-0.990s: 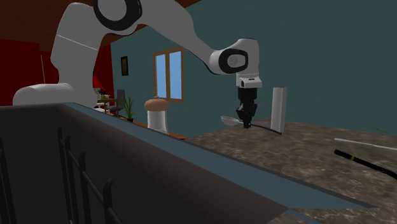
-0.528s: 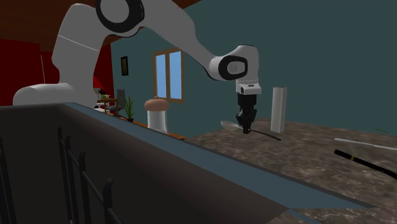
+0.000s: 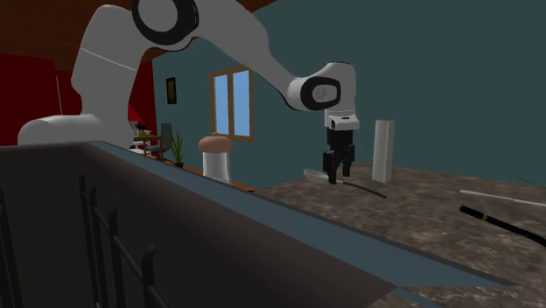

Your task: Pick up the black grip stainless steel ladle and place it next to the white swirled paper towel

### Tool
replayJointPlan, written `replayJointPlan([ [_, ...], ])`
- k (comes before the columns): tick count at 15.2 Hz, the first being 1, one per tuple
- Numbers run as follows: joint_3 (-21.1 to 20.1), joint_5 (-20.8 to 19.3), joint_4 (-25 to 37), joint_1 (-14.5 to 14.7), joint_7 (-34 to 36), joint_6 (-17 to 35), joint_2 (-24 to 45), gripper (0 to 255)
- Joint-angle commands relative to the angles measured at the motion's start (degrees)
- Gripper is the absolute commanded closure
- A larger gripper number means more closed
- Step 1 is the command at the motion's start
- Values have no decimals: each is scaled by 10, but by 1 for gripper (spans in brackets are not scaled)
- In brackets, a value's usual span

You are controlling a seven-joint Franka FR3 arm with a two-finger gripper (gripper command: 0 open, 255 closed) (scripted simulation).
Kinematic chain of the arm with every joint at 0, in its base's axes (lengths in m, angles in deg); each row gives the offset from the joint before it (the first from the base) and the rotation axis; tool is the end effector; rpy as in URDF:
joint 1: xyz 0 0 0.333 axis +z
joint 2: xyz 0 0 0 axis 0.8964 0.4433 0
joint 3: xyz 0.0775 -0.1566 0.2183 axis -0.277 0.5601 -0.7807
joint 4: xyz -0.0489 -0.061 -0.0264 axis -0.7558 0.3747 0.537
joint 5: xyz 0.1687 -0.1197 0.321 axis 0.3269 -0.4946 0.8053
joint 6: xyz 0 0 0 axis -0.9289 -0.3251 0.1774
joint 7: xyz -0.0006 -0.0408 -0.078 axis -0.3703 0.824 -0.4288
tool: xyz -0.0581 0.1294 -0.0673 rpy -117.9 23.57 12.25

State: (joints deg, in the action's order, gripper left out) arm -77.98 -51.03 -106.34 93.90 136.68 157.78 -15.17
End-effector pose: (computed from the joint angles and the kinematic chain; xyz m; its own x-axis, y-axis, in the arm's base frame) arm 0.4296 0.4742 0.2724 0.9768 -0.2127 -0.0258 -0.2142 -0.9700 -0.1145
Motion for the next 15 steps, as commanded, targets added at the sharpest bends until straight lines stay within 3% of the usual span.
replayJointPlan([
  [1, 0, 0, 0, 0, 0, 0, 0, 0],
  [3, 0, 0, 0, 0, 0, 0, 0, 0],
  [7, -5, 14, 21, -8, -9, -58, -38, 0],
  [15, -5, 14, 21, -8, -9, -58, -38, 0],
])
